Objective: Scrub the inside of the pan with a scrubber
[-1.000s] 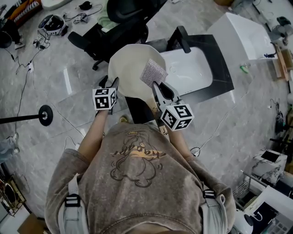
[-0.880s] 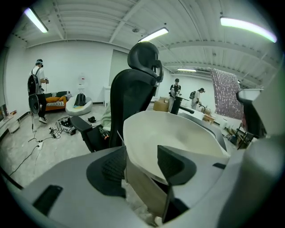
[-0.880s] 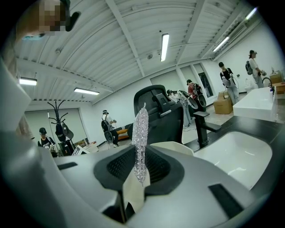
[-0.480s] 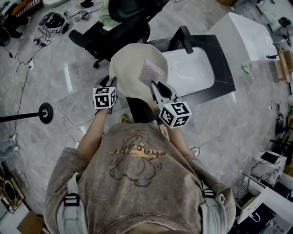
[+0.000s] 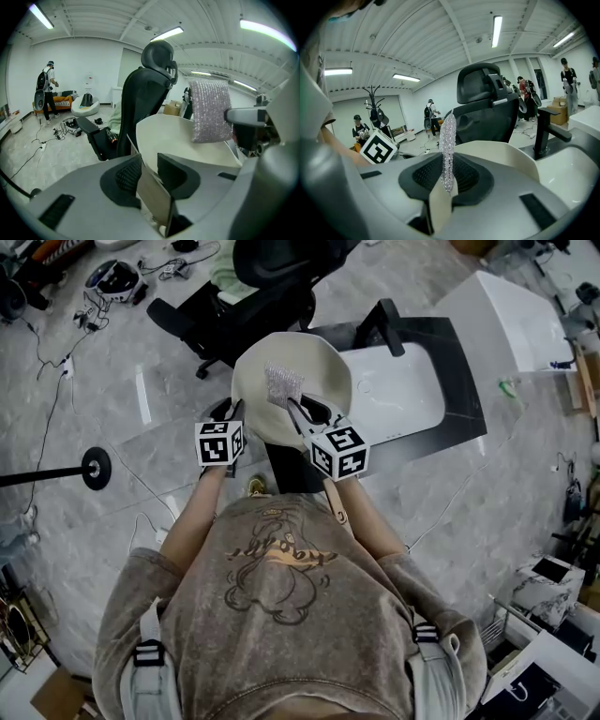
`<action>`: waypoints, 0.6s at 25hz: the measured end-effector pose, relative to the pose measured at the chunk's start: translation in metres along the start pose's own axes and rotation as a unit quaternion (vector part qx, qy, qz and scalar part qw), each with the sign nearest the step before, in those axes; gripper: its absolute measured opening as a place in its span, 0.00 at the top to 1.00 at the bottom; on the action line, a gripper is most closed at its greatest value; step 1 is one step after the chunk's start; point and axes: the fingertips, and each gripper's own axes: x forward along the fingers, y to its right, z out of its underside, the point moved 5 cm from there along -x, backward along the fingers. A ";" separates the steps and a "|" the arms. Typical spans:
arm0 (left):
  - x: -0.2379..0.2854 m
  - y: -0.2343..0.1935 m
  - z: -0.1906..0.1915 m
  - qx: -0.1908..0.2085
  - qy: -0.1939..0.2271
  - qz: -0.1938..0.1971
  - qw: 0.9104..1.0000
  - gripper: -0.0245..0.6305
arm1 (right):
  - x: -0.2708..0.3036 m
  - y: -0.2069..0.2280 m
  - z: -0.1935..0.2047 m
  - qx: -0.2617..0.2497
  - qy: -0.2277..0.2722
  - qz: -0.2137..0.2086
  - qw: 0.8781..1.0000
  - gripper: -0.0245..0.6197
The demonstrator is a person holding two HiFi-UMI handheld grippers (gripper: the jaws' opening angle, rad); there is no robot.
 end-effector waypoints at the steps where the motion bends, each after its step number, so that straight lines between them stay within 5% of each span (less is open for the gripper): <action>1: 0.000 0.000 0.000 -0.001 0.000 0.000 1.000 0.78 | 0.009 0.001 0.002 -0.005 -0.008 -0.003 1.000 0.84; 15: 0.000 -0.001 0.000 0.000 -0.011 0.004 1.000 0.79 | 0.109 0.000 0.033 -0.072 -0.100 -0.045 0.991 0.84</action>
